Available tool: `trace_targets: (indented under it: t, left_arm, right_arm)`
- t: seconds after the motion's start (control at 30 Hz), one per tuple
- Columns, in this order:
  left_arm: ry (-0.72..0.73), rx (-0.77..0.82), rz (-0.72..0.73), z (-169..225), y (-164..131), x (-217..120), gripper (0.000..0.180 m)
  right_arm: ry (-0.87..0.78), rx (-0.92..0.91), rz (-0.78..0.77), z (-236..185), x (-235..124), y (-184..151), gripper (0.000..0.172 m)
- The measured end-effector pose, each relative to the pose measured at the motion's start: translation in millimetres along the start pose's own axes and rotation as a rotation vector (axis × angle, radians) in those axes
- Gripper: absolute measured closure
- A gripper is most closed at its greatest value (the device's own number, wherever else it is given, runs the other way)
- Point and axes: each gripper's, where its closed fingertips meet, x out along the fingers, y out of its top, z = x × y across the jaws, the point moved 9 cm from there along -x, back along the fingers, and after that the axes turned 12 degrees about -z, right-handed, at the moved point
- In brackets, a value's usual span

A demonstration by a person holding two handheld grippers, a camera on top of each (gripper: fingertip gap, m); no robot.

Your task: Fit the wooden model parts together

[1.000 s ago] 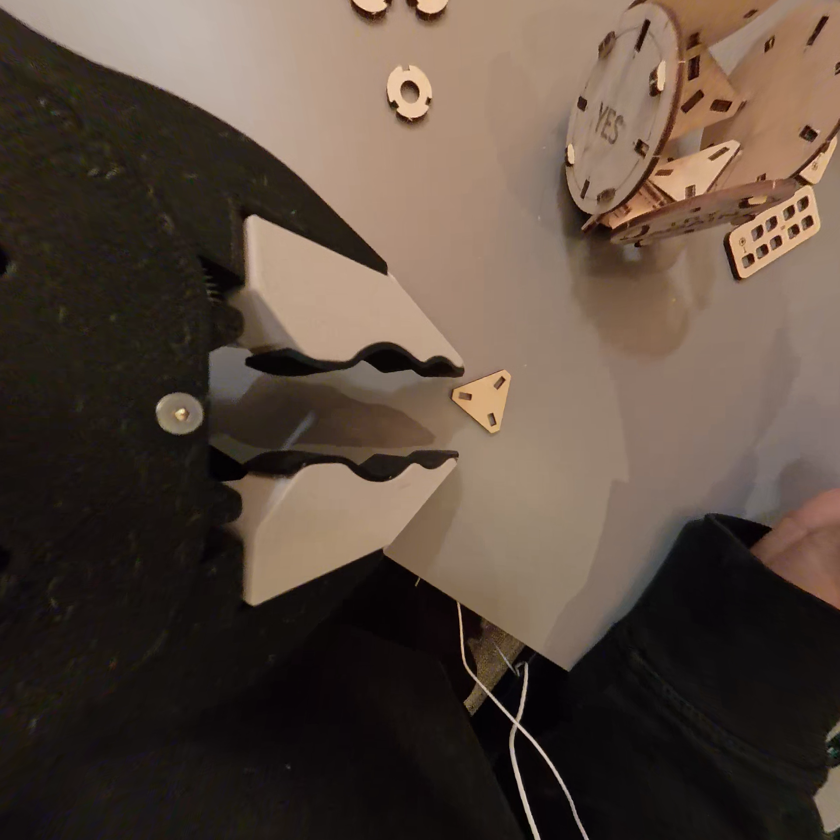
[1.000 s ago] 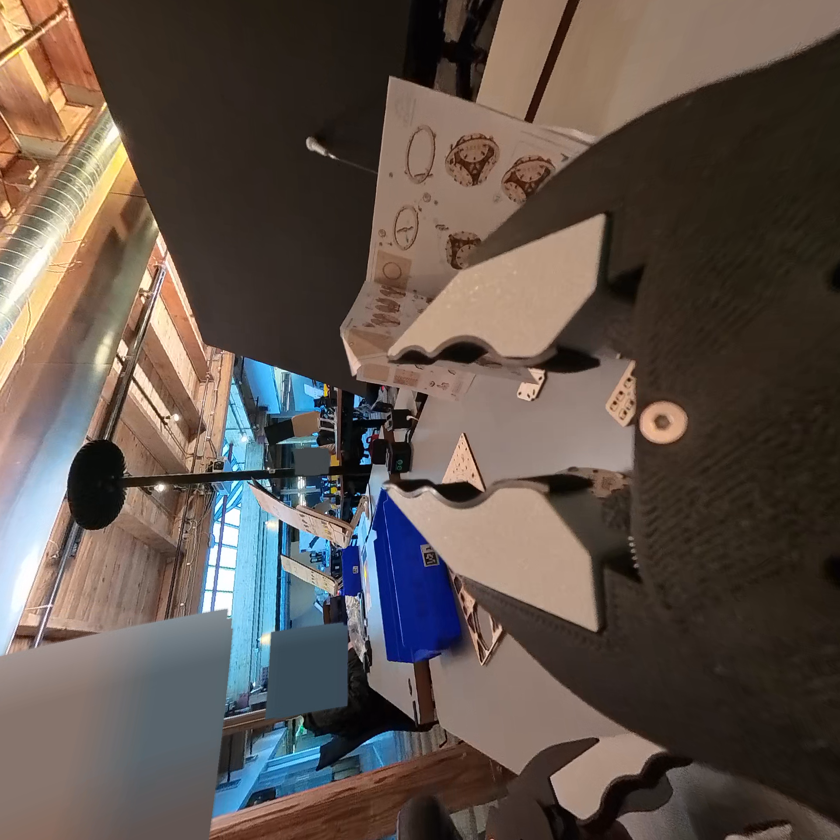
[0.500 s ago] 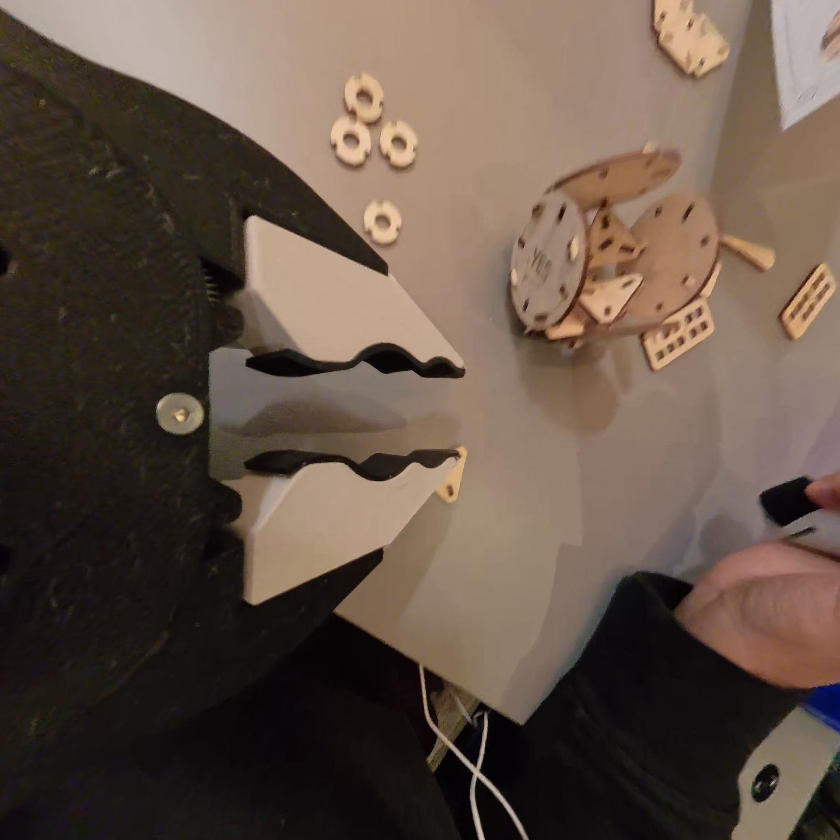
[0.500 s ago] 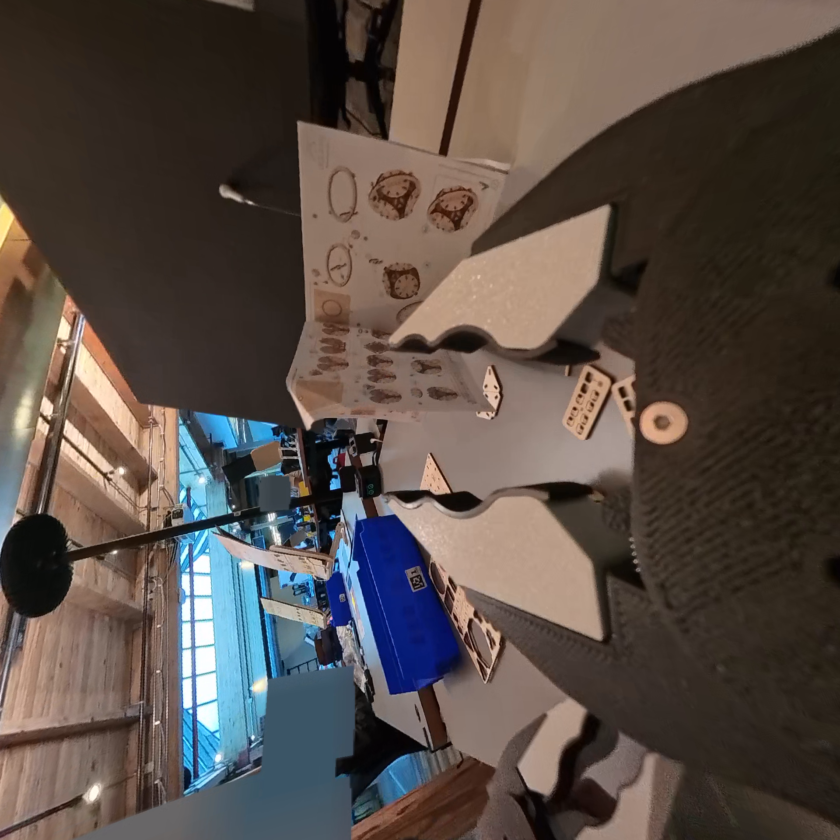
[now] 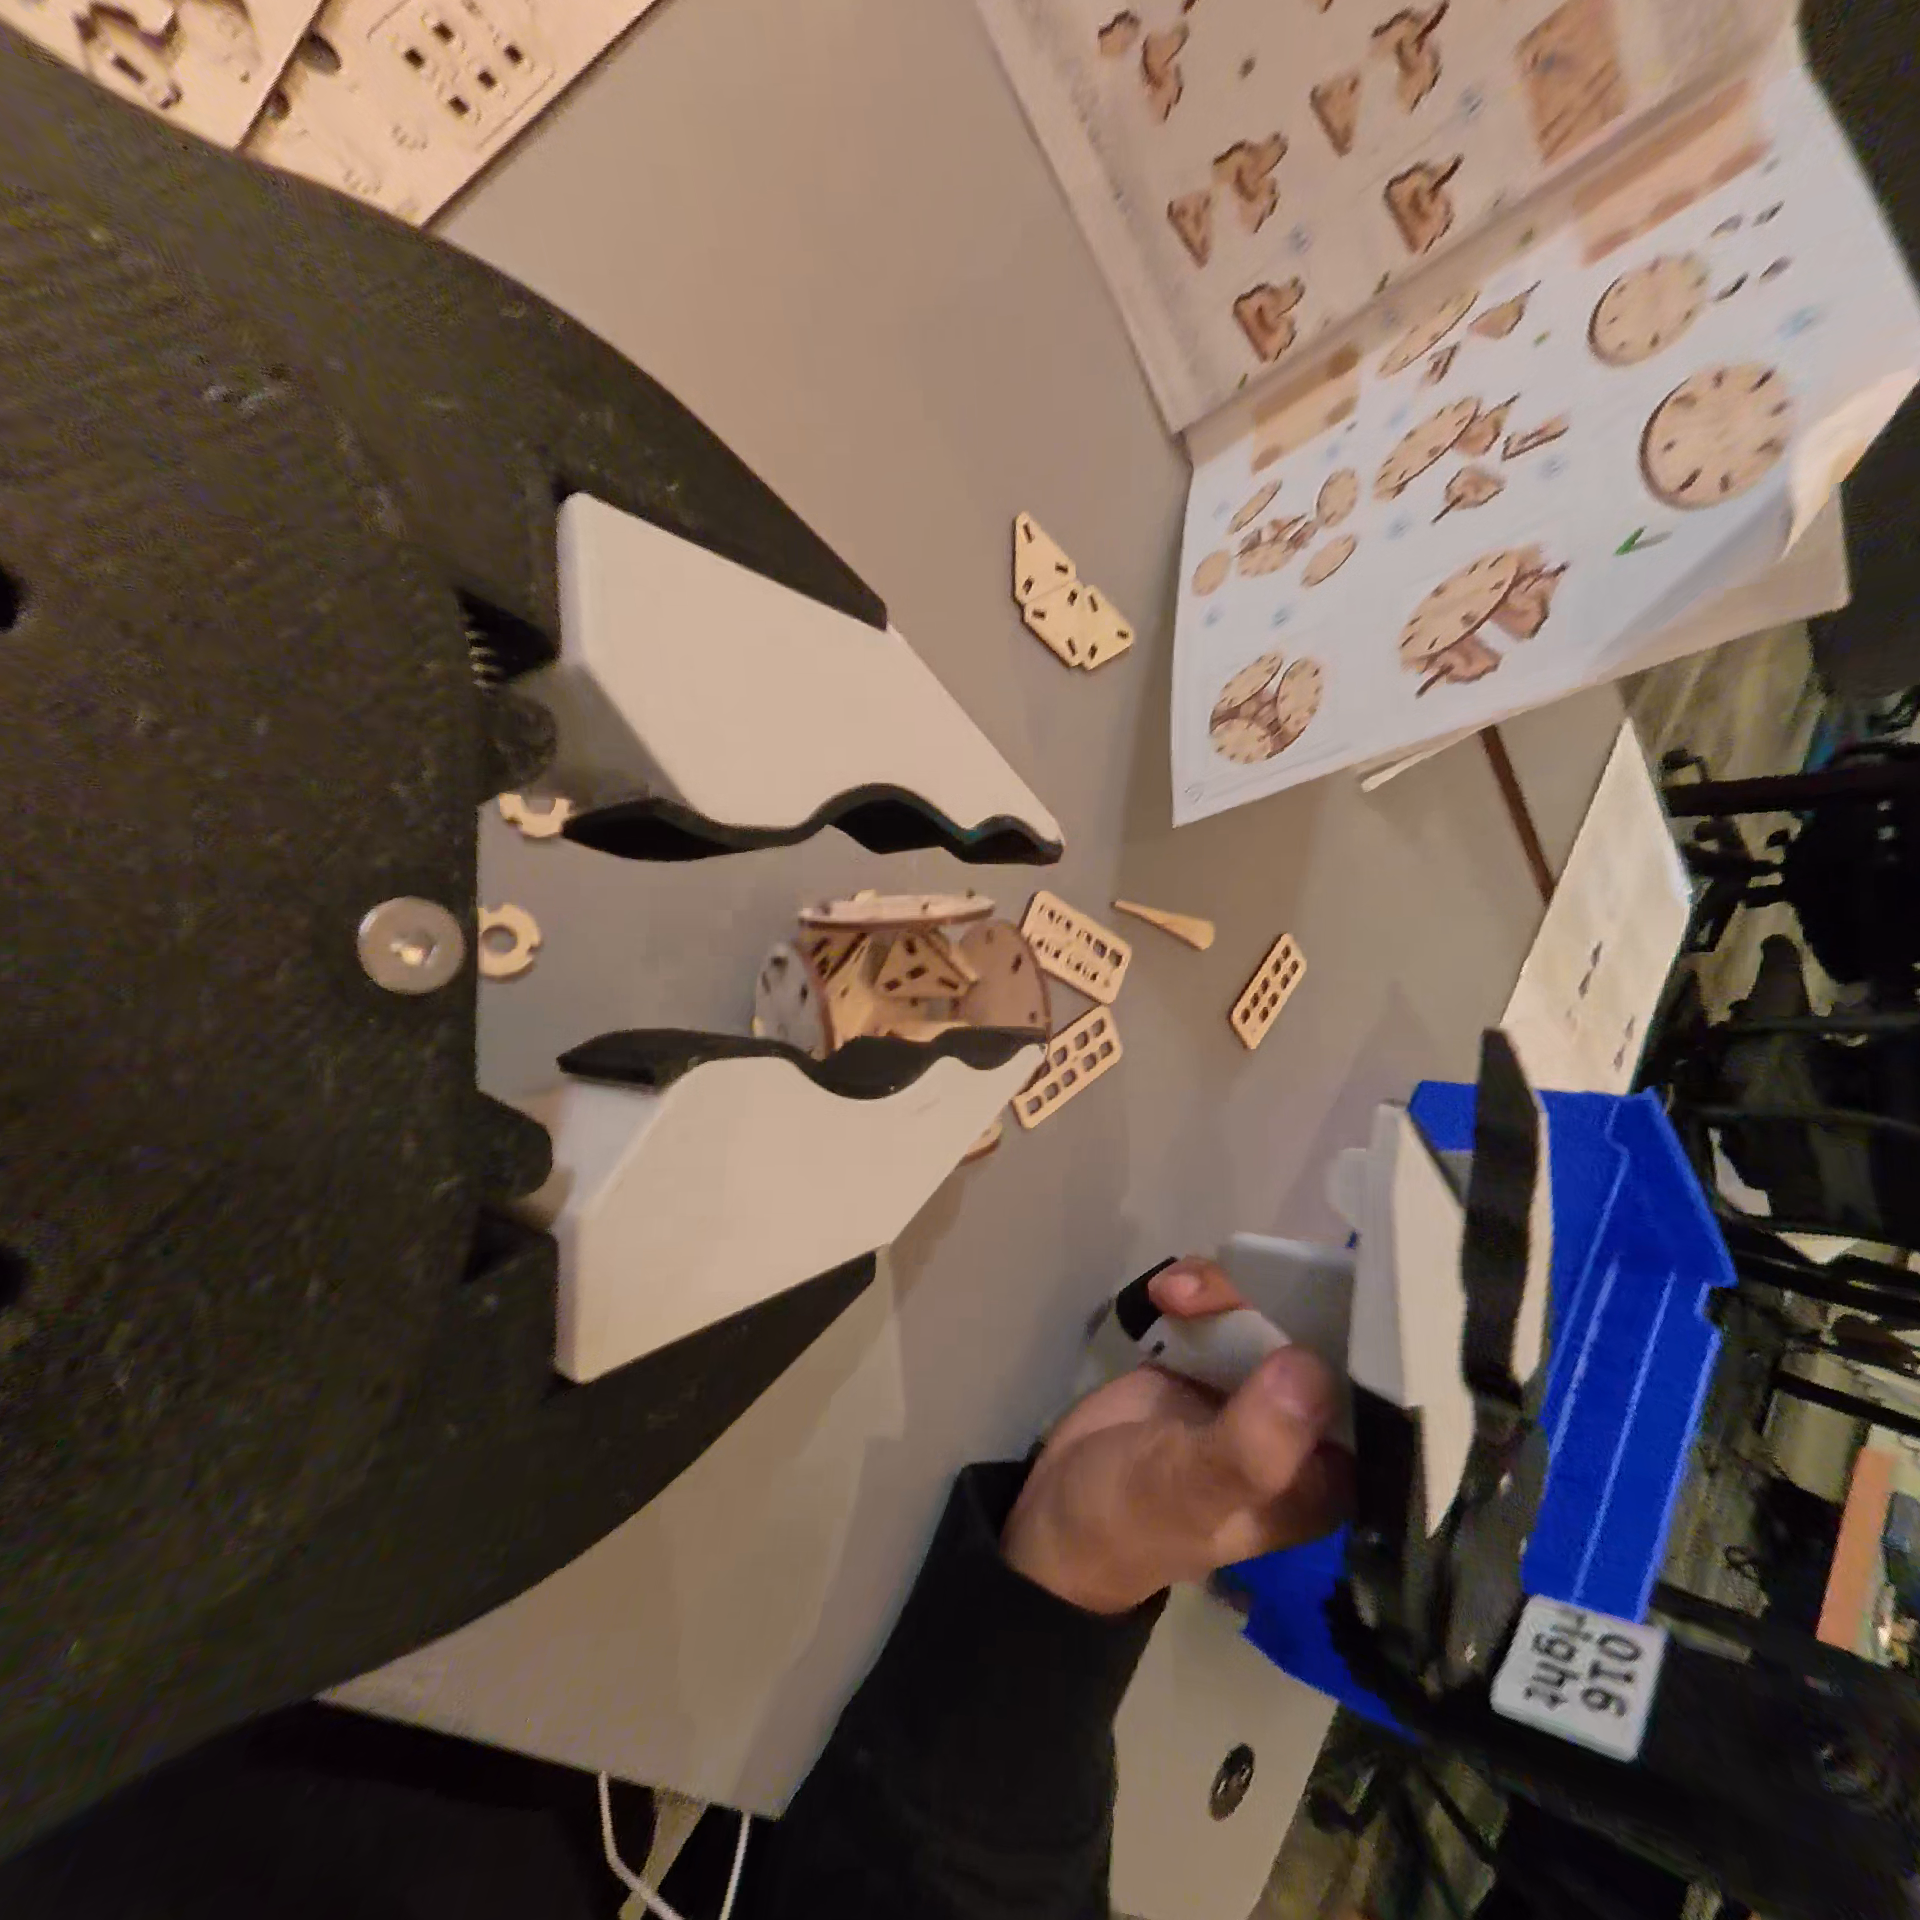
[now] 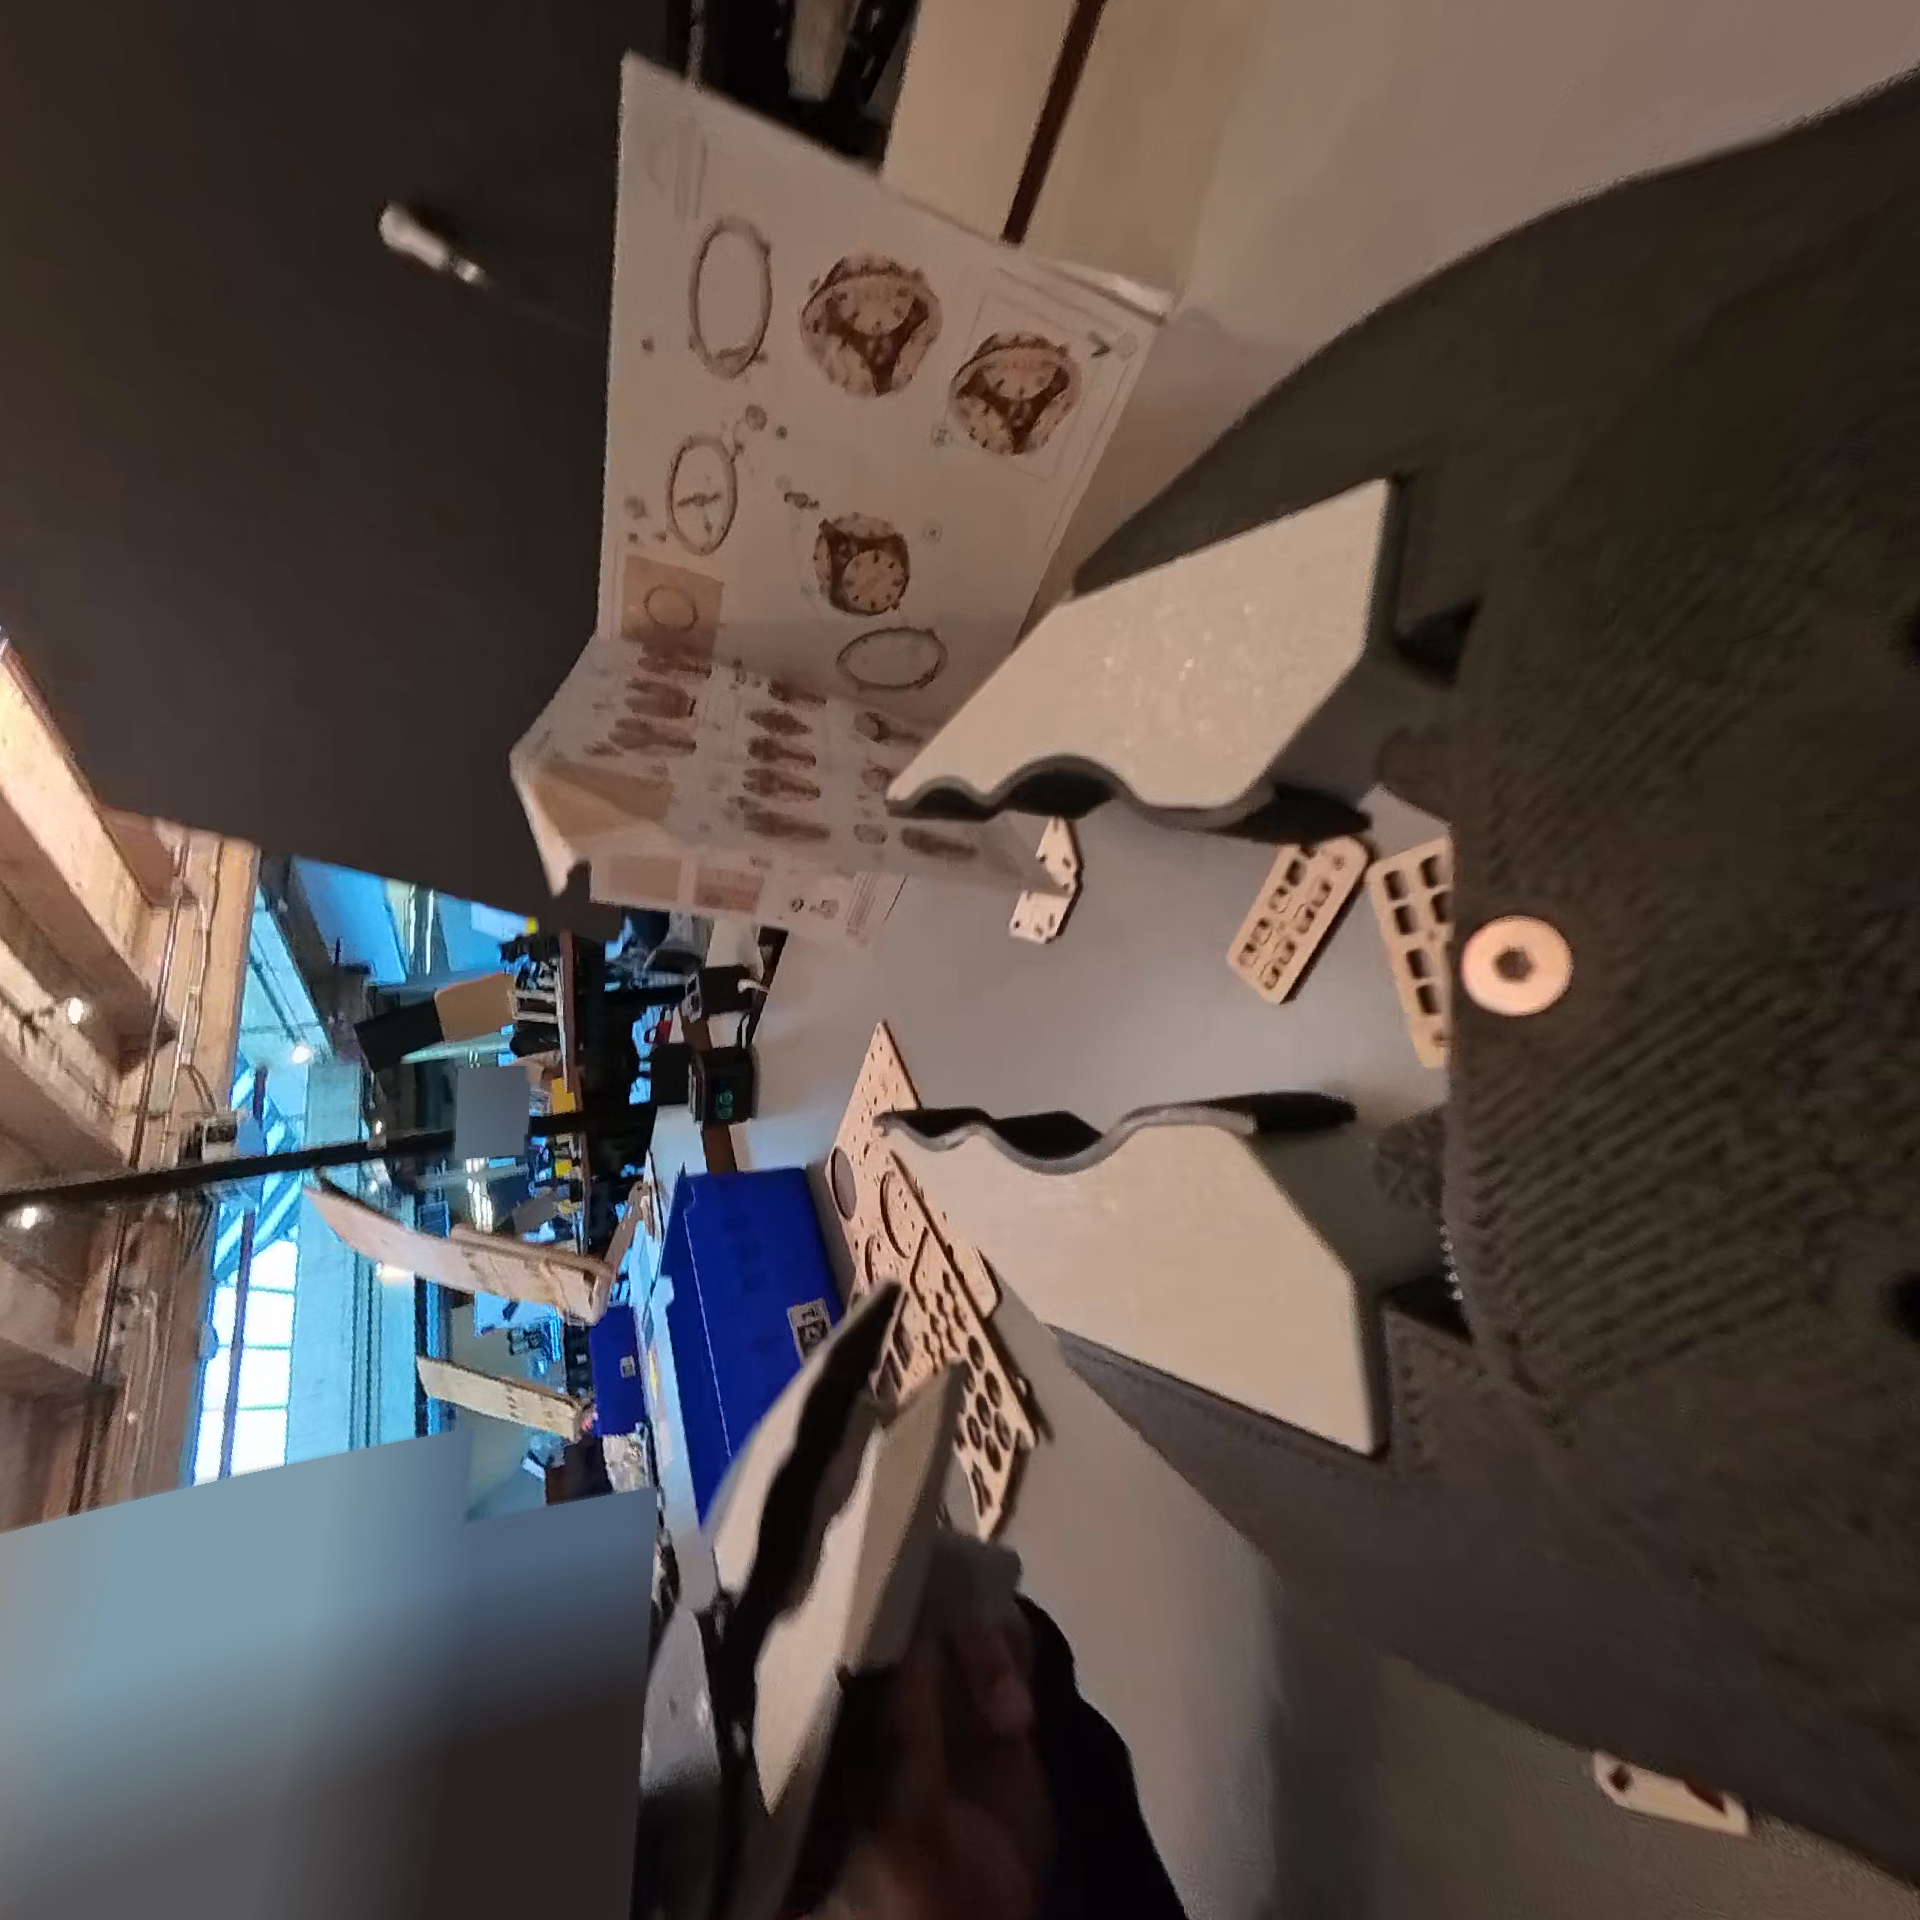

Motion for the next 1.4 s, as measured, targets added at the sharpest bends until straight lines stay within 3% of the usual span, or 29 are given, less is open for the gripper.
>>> trace_targets:
  t: [0.07, 0.17, 0.3, 0.4, 0.47, 0.6, 0.7, 0.87, 0.93, 1.03, 1.1, 1.2, 1.27, 1.3, 1.4]
  left_arm:
    - [0.009, -0.006, 0.019, -9, 4, 1, 0.15]
    - [0.017, 0.003, 0.04, -27, 17, 6, 0.151]
    - [0.178, -0.021, -0.033, -83, 46, 33, 0.143]
    - [0.187, -0.009, -0.024, -119, 79, 60, 0.143]
    - [0.156, 0.033, -0.041, -133, 103, 82, 0.143]
    - [0.176, 0.166, -0.101, -151, 143, 128, 0.143]
    - [0.266, 0.255, -0.128, -163, 161, 151, 0.139]
    - [0.32, 0.323, -0.076, -168, 169, 157, 0.143]
    - [0.397, 0.349, -0.028, -170, 172, 151, 0.132]
    - [0.527, 0.401, 0.071, -172, 177, 133, 0.131]
    - [0.572, 0.453, 0.026, -177, 176, 128, 0.13]
    - [0.461, 0.436, -0.235, -192, 165, 137, 0.105]
    - [0.302, 0.372, -0.312, -196, 161, 140, 0.121]
    - [0.244, 0.341, -0.331, -197, 160, 141, 0.117]
    - [0.244, 0.36, -0.338, -200, 163, 137, 0.135]
  right_arm:
    - [0.029, -0.056, 0.032, -10, 7, 4, 0.128]
    - [-0.064, -0.049, 0.123, -13, 32, 13, 0.147]
    - [-0.106, -0.252, -0.042, -4, 88, 20, 0.153]
    - [-0.376, -0.412, -0.125, 25, 112, 17, 0.172]
    - [-0.561, -0.458, -0.118, 54, 115, 15, 0.172]
    - [-0.727, -0.309, -0.226, 112, 120, 9, 0.172]
    - [-0.768, -0.263, -0.193, 138, 116, 12, 0.17]
    - [-0.754, -0.255, -0.18, 150, 109, -1, 0.165]
    - [-0.735, -0.266, -0.198, 149, 113, -2, 0.162]
    - [-0.739, -0.317, -0.213, 144, 117, -4, 0.164]
    - [-0.747, -0.344, -0.22, 143, 119, -5, 0.164]
    - [-0.742, -0.343, -0.212, 143, 118, -4, 0.164]
    - [-0.737, -0.339, -0.204, 143, 118, -4, 0.164]
    - [-0.733, -0.339, -0.199, 142, 117, -4, 0.164]
    - [-0.704, -0.349, -0.187, 140, 118, -4, 0.159]
